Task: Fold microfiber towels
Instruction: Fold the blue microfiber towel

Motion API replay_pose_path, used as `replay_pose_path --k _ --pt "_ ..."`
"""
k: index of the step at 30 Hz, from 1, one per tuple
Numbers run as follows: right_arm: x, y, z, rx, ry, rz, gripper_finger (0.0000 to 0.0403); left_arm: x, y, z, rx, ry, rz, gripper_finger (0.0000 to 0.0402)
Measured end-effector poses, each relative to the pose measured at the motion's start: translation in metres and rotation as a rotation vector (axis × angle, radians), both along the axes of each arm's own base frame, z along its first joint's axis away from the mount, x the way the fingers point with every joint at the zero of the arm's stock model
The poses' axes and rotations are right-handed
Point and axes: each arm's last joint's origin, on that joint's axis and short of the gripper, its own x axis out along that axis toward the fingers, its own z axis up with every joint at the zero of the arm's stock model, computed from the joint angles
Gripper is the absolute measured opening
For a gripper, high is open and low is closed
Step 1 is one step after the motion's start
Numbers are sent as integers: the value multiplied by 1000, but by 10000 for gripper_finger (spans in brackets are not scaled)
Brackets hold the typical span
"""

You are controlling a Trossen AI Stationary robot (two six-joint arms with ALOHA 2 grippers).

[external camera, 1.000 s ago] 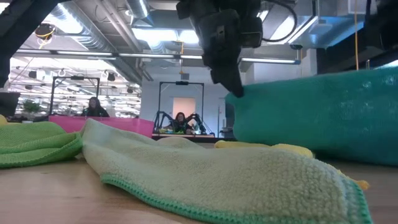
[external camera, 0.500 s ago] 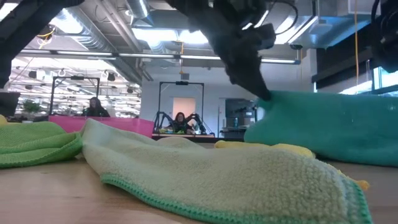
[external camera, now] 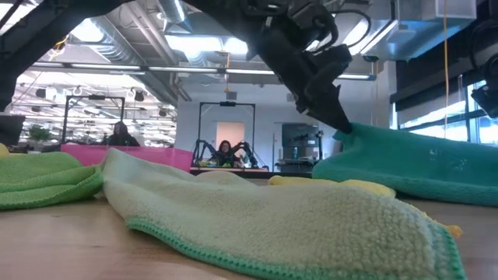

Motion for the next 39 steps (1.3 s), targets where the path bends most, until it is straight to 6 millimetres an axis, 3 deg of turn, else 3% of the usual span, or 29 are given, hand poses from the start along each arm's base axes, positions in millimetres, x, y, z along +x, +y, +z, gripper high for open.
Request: replay_pose_path --k 10,39 --pt "1 -1 0 -1 0 -11 5 4 -1 -13 19 14 -21 0" --pt "2 -1 3 -27 0 -72 5 9 3 -9 124 -46 6 0"
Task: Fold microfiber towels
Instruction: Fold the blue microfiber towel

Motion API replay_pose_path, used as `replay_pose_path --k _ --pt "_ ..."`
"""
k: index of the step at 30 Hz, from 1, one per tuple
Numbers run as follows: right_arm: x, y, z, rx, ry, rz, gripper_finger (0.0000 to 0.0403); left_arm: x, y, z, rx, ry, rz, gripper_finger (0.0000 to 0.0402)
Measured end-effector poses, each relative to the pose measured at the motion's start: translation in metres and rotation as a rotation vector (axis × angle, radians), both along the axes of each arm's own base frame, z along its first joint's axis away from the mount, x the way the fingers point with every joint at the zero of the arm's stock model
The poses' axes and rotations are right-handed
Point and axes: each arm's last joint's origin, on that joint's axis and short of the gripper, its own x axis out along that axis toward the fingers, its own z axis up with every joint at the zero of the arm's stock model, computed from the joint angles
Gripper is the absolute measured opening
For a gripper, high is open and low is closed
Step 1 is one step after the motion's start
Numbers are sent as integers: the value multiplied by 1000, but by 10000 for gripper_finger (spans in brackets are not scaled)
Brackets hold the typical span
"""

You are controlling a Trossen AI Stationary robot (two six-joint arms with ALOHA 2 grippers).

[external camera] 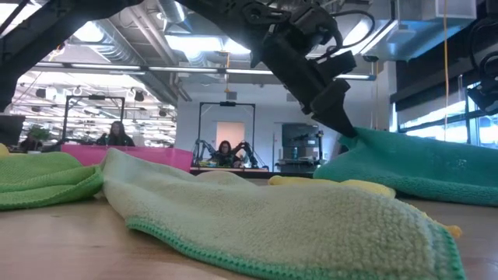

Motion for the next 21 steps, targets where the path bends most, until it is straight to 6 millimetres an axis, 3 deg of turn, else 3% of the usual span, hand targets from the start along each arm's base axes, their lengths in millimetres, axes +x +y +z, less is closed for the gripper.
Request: replay_pose_path --k 6,16,21 --pt "0 0 0 -1 7 -34 30 0 0 1 1 -7 0 5" --pt "0 0 0 8 23 -84 131 -3 1 -3 23 44 34 46" --pt "-1 1 0 34 49 -115 146 -4 0 -4 19 62 39 44"
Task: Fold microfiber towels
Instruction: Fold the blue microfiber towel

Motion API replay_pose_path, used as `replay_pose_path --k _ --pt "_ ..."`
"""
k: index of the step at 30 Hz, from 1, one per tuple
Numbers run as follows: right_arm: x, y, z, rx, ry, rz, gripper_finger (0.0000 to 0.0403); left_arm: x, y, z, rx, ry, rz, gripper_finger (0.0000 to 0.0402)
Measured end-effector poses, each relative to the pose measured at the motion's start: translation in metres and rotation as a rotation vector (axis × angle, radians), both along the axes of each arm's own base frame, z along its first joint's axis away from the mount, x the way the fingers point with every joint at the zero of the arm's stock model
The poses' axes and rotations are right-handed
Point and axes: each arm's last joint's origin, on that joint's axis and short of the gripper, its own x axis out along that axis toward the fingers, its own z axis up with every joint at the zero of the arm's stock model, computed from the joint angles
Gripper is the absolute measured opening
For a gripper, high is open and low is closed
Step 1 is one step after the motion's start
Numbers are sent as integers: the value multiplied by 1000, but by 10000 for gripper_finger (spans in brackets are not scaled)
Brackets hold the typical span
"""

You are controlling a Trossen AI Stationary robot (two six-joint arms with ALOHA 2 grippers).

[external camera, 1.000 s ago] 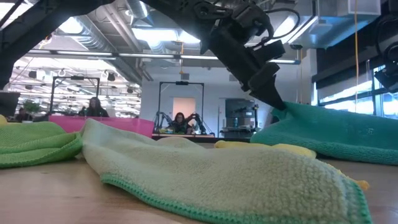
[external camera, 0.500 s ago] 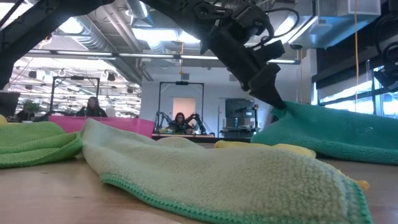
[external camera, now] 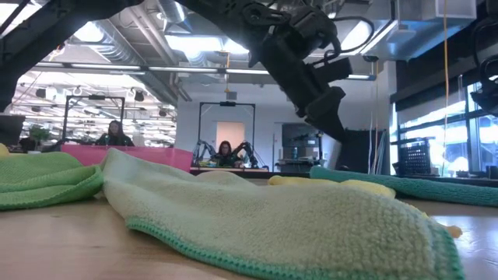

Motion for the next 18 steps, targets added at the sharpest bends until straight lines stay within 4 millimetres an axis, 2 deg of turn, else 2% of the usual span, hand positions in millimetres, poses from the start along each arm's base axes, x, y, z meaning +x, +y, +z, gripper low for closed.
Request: replay_pose_path --k 6,14,18 --pt "2 3 1 50 -14 4 136 -6 -6 5 13 53 5 44" --pt "15 4 6 40 -201 -30 114 -35 -1 39 -44 154 101 44" --pt "25 0 8 -7 -306 -80 105 -53 2 62 -55 190 138 44"
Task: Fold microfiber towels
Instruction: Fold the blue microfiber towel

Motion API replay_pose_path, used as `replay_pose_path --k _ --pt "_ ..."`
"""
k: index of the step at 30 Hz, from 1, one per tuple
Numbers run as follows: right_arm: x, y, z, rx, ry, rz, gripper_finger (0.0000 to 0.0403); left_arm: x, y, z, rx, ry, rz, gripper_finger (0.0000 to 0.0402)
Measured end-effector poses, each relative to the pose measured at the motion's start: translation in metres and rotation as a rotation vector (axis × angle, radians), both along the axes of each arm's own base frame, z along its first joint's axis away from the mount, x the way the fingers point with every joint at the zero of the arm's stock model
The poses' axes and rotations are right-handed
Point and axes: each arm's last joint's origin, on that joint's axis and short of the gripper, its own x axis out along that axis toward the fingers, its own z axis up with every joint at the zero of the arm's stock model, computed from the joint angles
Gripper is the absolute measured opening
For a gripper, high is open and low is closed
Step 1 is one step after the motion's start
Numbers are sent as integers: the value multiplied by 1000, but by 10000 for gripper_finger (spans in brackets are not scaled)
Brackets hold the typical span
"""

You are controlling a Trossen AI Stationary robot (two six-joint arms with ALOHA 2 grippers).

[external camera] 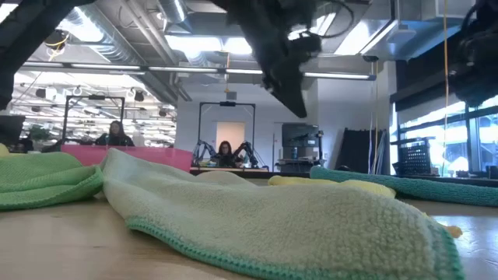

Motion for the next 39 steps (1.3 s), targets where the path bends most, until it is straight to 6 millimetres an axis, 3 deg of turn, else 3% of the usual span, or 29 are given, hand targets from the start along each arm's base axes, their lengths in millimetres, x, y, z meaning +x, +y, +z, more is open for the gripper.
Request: replay_pose_path --k 4,9,11,14,19,29,35,39 --pt "14 -9 2 -72 -133 -29 102 -18 3 10 -33 82 52 44" --pt "27 -22 -1 -119 -162 2 102 -17 -10 5 -229 53 3 43" --pt "29 -26 -2 -135 -160 14 102 -14 -24 -6 -317 32 -77 43" --pt "31 -31 -4 -155 -150 2 102 -16 -42 -38 -361 82 -94 43" --pt "35 -40 -5 -216 -157 -31 102 -20 -54 -77 -353 26 -50 43" --pt "36 -49 -15 -263 -118 12 102 -6 -78 -77 -301 -153 5 43" --pt "35 -49 -31 -267 -53 23 102 -11 -87 -120 -370 43 104 43" --pt "32 -50 -40 -259 -18 31 102 -19 -98 -131 -415 161 156 43"
